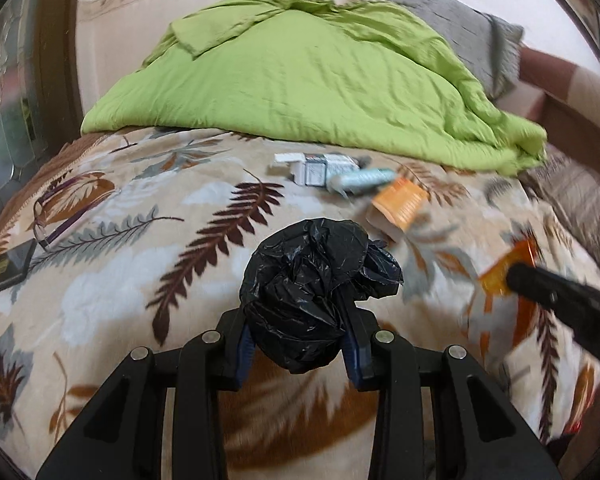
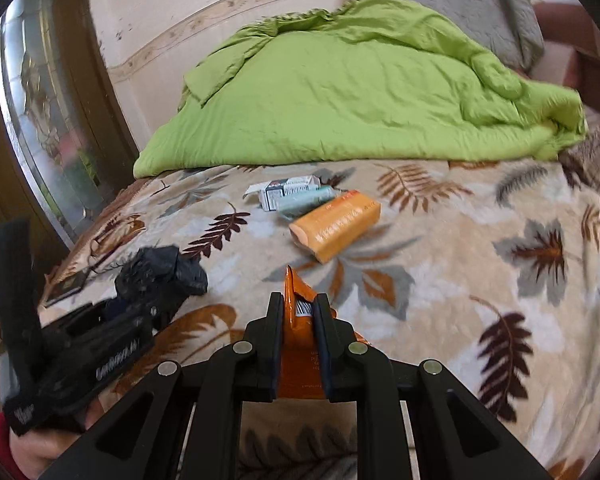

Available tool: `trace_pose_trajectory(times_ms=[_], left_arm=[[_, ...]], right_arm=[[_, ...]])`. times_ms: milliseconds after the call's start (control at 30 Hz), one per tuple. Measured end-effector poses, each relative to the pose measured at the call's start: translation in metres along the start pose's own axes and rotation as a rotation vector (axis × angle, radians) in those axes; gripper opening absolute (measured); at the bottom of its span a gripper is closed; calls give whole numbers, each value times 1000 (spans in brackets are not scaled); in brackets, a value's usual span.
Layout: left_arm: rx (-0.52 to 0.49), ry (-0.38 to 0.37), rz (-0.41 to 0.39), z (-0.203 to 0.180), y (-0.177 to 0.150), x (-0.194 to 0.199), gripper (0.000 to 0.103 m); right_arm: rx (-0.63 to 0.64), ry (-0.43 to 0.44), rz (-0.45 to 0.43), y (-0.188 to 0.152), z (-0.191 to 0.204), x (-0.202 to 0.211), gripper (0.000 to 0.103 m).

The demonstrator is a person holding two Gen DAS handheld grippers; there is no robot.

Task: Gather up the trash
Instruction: 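Grasp the black plastic bag with the left gripper while the right grasps the orange packet, then lift the black bag and orange packet and carry them toward the red basket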

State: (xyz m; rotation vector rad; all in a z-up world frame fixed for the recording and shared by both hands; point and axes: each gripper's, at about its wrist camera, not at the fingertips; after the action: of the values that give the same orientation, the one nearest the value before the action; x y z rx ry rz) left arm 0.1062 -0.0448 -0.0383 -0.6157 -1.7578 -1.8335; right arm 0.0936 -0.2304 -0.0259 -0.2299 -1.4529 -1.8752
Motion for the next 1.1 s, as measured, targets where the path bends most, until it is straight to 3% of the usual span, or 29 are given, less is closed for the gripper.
trace_pose_trajectory(times_ms=[200, 1100], left_arm=[[-62, 13, -22, -10, -14, 22, 35], [-124, 20, -55, -23, -28, 60, 35]], right_arm=[[-35, 2, 4, -12, -6, 12, 16], [-66, 25, -24, -36, 2, 56, 16]])
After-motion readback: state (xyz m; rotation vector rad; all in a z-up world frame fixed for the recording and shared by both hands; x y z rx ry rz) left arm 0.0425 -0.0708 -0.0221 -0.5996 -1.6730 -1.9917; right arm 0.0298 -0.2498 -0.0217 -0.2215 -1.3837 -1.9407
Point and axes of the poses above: each gripper's, at about its wrist camera, not at the fingertips, and x roughly against the way its jaws point, z to its left, y to its top, and after that the axes turned 10 degrees about y, right-handed
